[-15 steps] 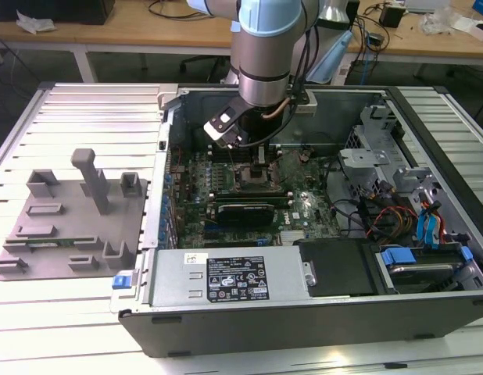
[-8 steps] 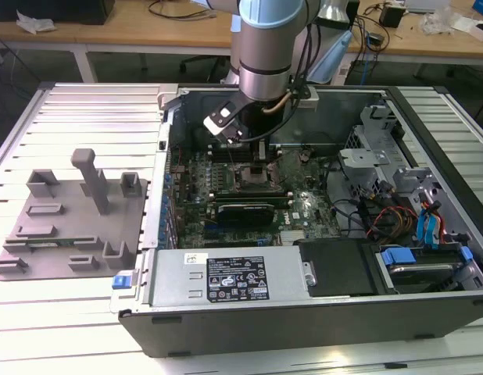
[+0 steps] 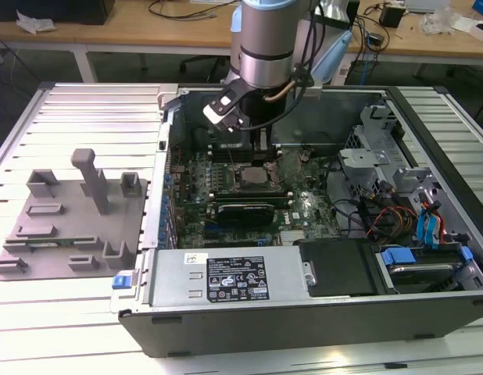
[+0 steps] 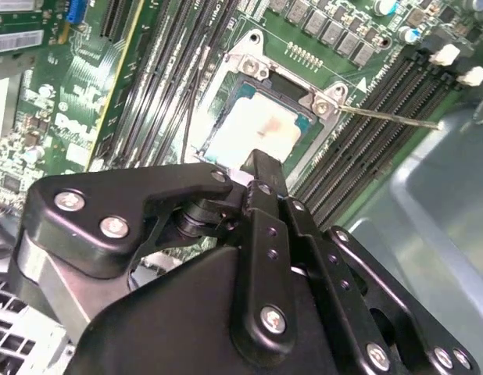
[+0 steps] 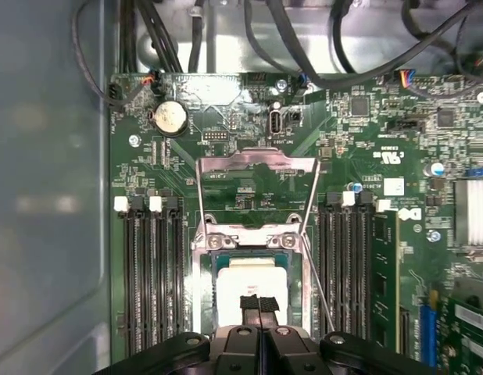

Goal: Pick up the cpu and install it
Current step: 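Place the cpu into insertion slot, then close the cpu cover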

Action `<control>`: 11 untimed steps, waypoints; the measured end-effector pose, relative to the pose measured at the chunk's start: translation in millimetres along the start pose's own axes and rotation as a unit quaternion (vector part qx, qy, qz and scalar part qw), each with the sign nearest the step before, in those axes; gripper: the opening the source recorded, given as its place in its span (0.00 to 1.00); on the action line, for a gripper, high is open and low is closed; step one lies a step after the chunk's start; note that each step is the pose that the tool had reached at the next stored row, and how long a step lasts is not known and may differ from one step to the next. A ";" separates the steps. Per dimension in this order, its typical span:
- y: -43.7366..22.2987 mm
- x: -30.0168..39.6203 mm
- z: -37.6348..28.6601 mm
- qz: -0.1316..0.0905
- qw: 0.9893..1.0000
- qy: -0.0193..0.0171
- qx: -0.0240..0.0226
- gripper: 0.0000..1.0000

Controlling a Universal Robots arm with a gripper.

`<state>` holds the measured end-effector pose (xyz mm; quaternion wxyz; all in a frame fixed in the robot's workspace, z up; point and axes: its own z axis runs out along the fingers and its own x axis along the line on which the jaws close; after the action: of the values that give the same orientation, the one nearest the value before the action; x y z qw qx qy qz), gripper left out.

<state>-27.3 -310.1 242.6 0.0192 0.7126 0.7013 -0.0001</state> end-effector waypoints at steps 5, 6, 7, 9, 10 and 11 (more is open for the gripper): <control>0.3 -0.2 -13.3 0.000 1.000 0.000 0.000 0.11; 0.4 -0.2 -13.8 0.000 1.000 0.000 0.000 0.11; 0.4 -0.2 -13.8 0.000 1.000 0.000 0.000 0.11; 0.4 -0.2 -14.5 0.000 1.000 0.000 0.000 0.11; 0.4 -0.2 -15.0 0.000 1.000 0.000 0.000 0.11; 0.4 -0.2 -15.1 0.000 1.000 0.000 0.000 0.11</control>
<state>-27.3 -310.0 257.7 0.0194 0.7129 0.7010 -0.0002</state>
